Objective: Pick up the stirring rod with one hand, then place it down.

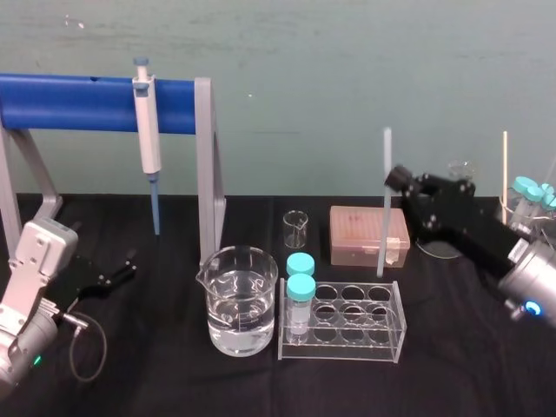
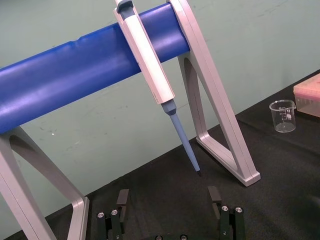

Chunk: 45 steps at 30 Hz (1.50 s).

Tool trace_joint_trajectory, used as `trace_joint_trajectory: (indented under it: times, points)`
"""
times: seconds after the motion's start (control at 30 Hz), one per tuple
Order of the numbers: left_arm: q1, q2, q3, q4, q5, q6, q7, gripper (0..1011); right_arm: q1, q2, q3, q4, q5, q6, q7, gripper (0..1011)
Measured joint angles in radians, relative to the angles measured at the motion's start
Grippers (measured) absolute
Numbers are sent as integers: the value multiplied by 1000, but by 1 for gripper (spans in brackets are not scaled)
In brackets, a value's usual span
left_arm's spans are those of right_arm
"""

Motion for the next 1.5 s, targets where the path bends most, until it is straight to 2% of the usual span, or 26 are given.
trace_joint_trajectory:
  times: [0.3, 1.5]
  points:
    - [0, 0, 0, 0, 0, 0, 0, 1000, 37, -3, 10, -1, -14, -29, 17, 29]
    - [0, 0, 0, 0, 0, 0, 0, 1000, 27, -16, 13, -1, -21, -24, 9, 29]
